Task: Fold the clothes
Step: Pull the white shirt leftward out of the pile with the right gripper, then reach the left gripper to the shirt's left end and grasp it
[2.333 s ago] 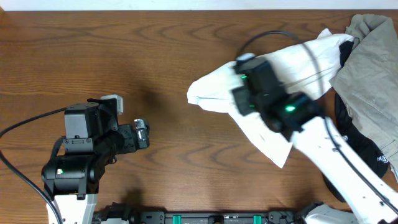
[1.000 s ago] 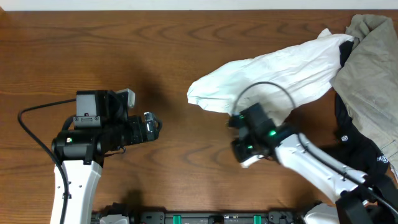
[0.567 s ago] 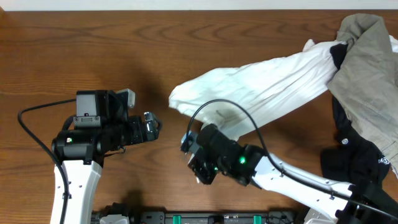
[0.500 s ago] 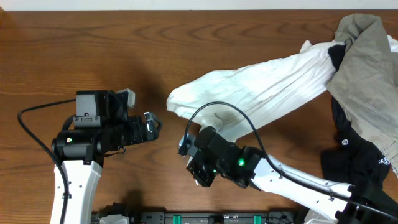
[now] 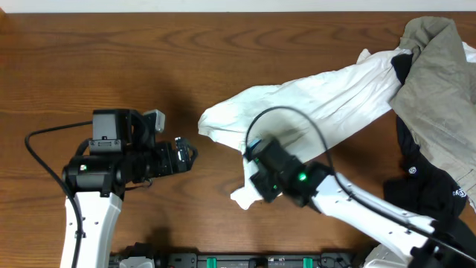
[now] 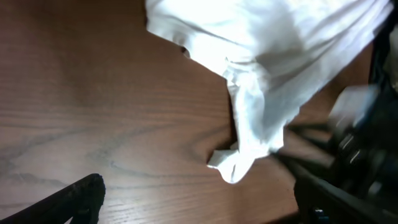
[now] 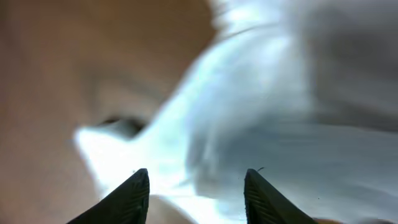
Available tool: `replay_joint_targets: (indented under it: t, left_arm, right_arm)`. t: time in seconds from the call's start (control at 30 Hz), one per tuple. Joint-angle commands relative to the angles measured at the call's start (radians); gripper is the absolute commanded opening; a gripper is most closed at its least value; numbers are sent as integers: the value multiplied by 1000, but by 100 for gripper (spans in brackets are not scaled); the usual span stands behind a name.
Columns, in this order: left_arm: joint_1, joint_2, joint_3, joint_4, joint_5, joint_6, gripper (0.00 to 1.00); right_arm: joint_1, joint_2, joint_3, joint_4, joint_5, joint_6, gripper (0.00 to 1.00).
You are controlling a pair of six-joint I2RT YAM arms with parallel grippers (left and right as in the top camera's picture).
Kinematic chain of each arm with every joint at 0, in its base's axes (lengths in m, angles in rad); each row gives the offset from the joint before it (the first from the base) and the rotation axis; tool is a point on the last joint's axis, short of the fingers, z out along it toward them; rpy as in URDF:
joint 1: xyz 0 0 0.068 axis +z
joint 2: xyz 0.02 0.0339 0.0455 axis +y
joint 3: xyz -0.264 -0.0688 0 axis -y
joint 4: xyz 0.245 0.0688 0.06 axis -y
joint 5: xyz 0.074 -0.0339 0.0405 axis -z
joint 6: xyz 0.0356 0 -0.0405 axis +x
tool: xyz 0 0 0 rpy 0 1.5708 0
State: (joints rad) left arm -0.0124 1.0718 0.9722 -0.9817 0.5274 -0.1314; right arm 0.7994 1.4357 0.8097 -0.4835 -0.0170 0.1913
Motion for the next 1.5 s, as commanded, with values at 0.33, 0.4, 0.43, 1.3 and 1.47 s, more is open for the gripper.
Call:
replay_joint_targets:
  t: [0.33,0.4,0.43,1.3,1.47]
  left_arm:
    - [-473,96,-41,131,-182,-5,86]
    - [-546,142,-41,166,-230,-5,87]
    - [-575,166,-41,184,-241,-5,87]
    - [-749,577,-41,446,-255,-188,84]
    - [-798,577,-41,475,-349,-189,83]
  right_arm:
    - [-286,-100,69,-101,153,175,53]
    - [-307,-100,69,-138,148,175,53]
    - [-313,-100,69,-153,148,175,53]
    - [-322,-100,69,-220,148,175,55]
    - [-322,-100,69,-220,148,175,55]
